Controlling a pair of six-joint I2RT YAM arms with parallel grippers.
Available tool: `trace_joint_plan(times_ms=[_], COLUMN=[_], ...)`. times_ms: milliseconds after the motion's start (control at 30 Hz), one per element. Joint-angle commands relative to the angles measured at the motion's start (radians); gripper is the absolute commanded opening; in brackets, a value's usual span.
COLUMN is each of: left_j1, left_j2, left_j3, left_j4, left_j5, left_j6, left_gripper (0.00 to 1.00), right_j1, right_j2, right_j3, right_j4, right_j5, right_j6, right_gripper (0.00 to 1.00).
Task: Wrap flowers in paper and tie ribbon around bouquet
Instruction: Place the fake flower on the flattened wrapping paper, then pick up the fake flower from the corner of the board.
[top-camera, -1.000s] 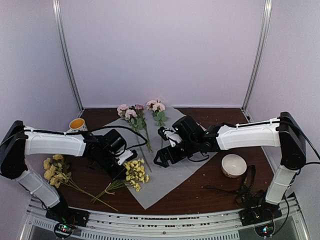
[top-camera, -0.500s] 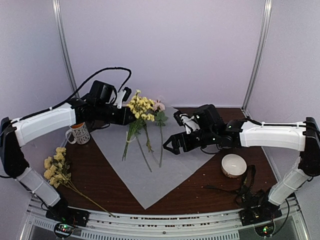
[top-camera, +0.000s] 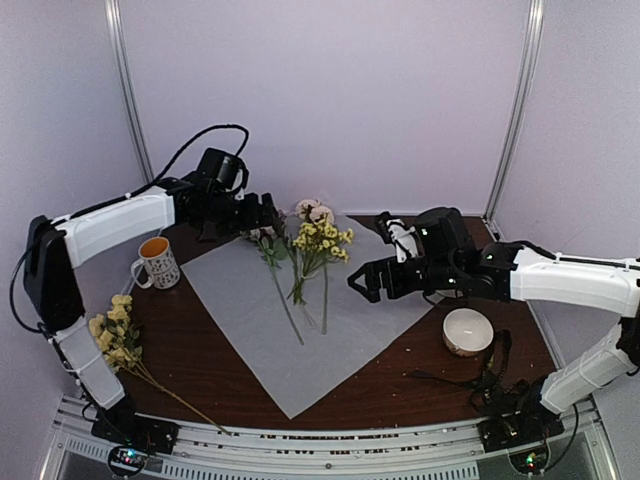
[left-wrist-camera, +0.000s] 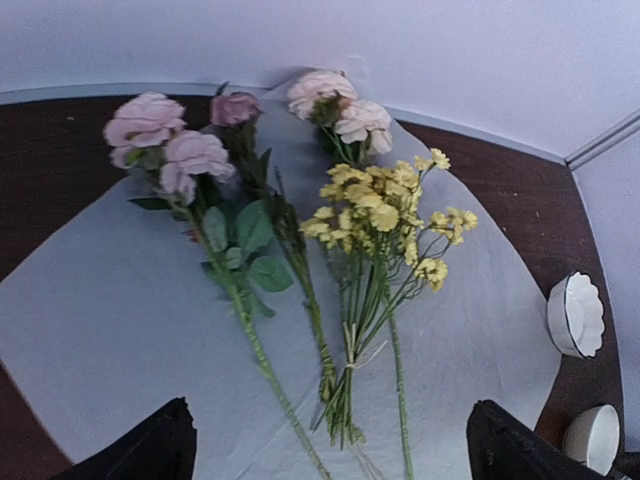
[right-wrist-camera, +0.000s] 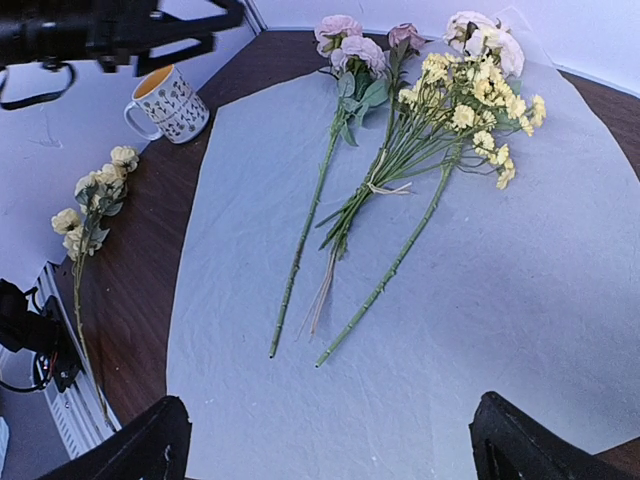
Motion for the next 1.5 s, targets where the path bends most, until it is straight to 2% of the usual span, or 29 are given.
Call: trace_joint_plan(times_ms=[0,100,167,300,467,600,767,933,1000,1033,1100,1133,1233,1333,1467], left_j1=[0.002,0.016,0.032,0.049,0.062,0.070,0.070,0.086,0.108,0.118,0.136,0.140,0.146,0.145,0.145], left_j2=[-0.268,-0.356,-0.403,-0.519,-0.721,-0.763,-0.677,-0.541,-0.491,-0.472,-0.444,-0.434,-0.435,-0.505,-0.663], left_j3=[-0.131,-0.207,-0.257,-0.405,-0.712,-0.822,-0.882,-0.928,-0.936,-0.939,-0.947,-0.950,-0.964,-0.946,-0.803], left_j4=[-0.137,-0.310,-0.442,-0.627,-0.682,-0.722,-0.762,-0.566,-0.503,-0.483,-0.470,-0.473,-0.469,-0.523,-0.743], left_j5=[-0.264,-0.360,-0.406,-0.430,-0.398,-0.312,-0.313,-0.226,-0.195,-0.179,-0.156,-0.148,-0.128,-0.143,-0.352], left_j6=[-0.016,-0.113,-0.236,-0.447,-0.700,-0.814,-0.933,-0.870,-0.835,-0.823,-0.820,-0.827,-0.847,-0.892,-0.951], left_gripper=[0.98,0.98,0.98,0.98,0.98,0.98,0.98,0.97,0.84,0.67,0.18,0.01,0.00,0.00,0.00], right_j1=[0.001,0.001,0.000,0.001,0.000,0.001,0.001,0.000,0.000,0.000,0.001,0.001,0.001,0.000,0.000], right_j2=[0.036,0.085,0.110,0.134,0.128,0.125,0.139,0.144,0.145,0.144,0.143,0.143,0.144,0.148,0.158], right_j3=[0.023,0.043,0.046,0.047,0.025,0.003,-0.005,-0.013,-0.011,-0.011,-0.010,-0.010,0.003,0.021,0.045], right_j4=[-0.006,-0.017,-0.018,-0.037,-0.047,-0.052,-0.061,-0.052,-0.060,-0.065,-0.070,-0.070,-0.082,-0.100,-0.112], right_j5=[0.006,-0.020,-0.033,-0.023,0.017,0.030,0.031,0.030,0.047,0.053,0.060,0.059,0.059,0.064,0.058], right_j6=[-0.037,-0.054,-0.069,-0.108,-0.156,-0.195,-0.219,-0.227,-0.231,-0.234,-0.238,-0.239,-0.241,-0.246,-0.246], right_gripper=[1.00,1.00,1.00,1.00,1.00,1.00,1.00,1.00,1.00,1.00,1.00,1.00,1.00,1.00,1.00])
